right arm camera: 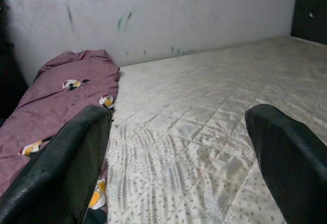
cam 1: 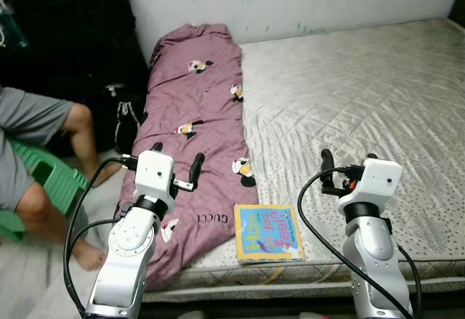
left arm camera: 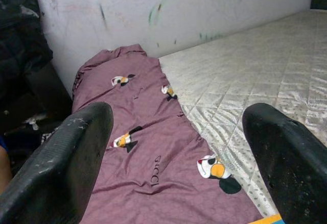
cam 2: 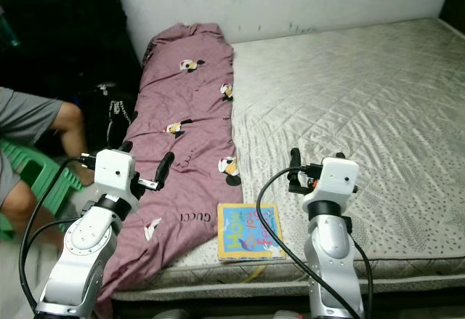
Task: Clean up the room
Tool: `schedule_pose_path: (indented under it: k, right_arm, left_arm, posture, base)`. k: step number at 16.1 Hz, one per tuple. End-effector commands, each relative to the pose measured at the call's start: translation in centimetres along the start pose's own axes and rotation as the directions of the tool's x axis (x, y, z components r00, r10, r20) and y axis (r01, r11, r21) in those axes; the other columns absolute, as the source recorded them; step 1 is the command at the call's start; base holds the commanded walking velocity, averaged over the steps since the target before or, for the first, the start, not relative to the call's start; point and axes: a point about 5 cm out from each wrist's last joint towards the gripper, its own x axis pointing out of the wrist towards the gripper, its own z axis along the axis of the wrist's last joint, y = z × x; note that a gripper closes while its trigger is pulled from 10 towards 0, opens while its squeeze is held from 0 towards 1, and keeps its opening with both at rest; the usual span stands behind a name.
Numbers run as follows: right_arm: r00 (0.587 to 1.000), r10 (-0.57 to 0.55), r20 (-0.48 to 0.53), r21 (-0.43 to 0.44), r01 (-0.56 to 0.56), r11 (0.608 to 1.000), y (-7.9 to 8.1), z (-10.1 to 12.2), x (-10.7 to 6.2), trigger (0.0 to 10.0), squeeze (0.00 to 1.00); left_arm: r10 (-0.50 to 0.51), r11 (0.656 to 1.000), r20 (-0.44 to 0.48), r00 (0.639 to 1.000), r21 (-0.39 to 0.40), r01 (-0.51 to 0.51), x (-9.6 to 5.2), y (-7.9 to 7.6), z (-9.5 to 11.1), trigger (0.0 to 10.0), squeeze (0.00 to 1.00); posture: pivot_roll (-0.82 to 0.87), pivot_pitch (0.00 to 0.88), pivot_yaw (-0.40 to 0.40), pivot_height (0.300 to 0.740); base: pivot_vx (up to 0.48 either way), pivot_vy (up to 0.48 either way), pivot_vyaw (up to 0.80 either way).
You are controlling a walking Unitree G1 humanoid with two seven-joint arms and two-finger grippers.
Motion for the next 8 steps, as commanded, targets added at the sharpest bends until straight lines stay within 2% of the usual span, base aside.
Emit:
schedule_pose_path:
  k: [1, 5, 8]
  right_arm:
    - [0.999, 0.034, 0.037, 0.003, -0.034, 0.999, 0.7, 0.9, 0.3, 10.0, 0.00]
    - [0.992, 0.118, 0.045, 0.003, -0.118, 0.993, 1.8, 1.4, 2.2, 10.0, 0.00]
    - [0.992, 0.113, 0.050, 0.006, -0.114, 0.993, 1.7, 1.4, 1.9, 10.0, 0.00]
  left_arm:
    - [0.015, 1.000, -0.013, 1.000, 0.013, -0.015, -0.1, 0.3, -0.2, 10.0, 0.00]
    - [0.079, 0.997, -0.030, 0.996, 0.005, -0.079, -1.3, 0.8, -0.6, 10.0, 0.00]
    - [0.059, 0.998, -0.027, 0.998, 0.012, -0.059, -0.8, 0.8, -0.6, 10.0, 0.00]
  posture:
    - [-0.04, 0.000, 0.092, 0.740]
    - [0.02, 0.000, 0.034, 0.740]
    - [-0.02, 0.000, 0.066, 0.740]
  base:
    - [0.000, 0.000, 0.00]
    - [0.000, 0.000, 0.00]
    - [0.000, 0.000, 0.00]
